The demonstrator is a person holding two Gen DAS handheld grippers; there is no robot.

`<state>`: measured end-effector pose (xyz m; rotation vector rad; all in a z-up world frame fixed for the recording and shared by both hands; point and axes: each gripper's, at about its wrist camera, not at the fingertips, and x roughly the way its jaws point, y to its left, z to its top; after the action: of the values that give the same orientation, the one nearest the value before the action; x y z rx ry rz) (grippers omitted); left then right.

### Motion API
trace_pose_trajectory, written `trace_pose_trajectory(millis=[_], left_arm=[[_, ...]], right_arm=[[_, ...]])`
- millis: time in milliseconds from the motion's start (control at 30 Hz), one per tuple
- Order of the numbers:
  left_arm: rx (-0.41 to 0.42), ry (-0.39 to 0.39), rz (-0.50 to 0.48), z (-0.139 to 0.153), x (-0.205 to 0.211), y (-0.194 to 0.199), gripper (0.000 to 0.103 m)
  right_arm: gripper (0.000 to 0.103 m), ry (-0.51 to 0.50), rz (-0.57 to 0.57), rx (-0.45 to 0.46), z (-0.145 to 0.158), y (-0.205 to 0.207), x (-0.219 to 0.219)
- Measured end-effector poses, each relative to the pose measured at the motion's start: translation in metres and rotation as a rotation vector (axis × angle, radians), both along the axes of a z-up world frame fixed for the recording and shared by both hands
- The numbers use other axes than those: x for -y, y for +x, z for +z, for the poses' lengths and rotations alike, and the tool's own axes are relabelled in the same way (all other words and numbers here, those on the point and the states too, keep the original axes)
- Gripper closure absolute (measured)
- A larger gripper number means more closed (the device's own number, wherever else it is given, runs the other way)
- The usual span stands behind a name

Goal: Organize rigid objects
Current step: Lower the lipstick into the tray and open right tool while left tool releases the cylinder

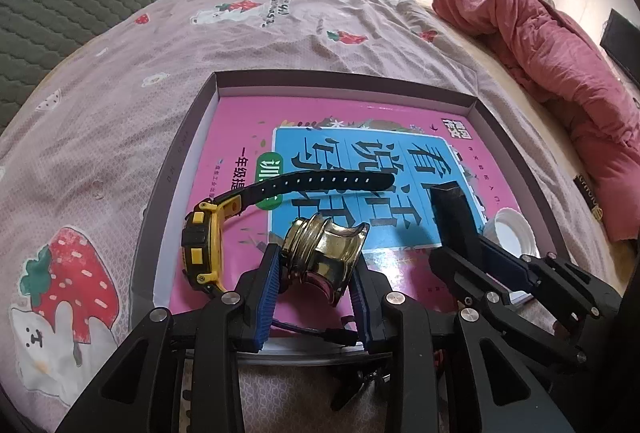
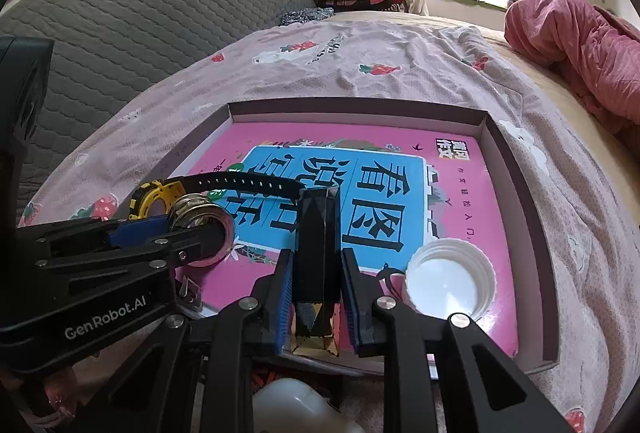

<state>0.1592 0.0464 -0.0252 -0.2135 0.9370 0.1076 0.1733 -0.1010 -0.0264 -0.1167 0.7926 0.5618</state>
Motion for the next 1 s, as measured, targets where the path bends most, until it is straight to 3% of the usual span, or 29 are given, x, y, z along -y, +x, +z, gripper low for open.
trace_pose_trajectory(millis=[600,767,1000], left_arm=[[-0.004,0.004,0.0,0.0,-0.001,0.001,0.07],[-0.015,0.007,0.001,-0.002,0.0,0.001,0.07],[-0.023,0.003,0.006,-0.002,0.001,0.002,0.07]], right_arm=[[0.077,0.018,-0.014,0.015,0.004,-0.001,0.005],[0.065,0.092,-0.021,0.04,0.017,-0.003,0.016],[0.065,0.111,-0.061,0.042,0.021,0.002,0.026]])
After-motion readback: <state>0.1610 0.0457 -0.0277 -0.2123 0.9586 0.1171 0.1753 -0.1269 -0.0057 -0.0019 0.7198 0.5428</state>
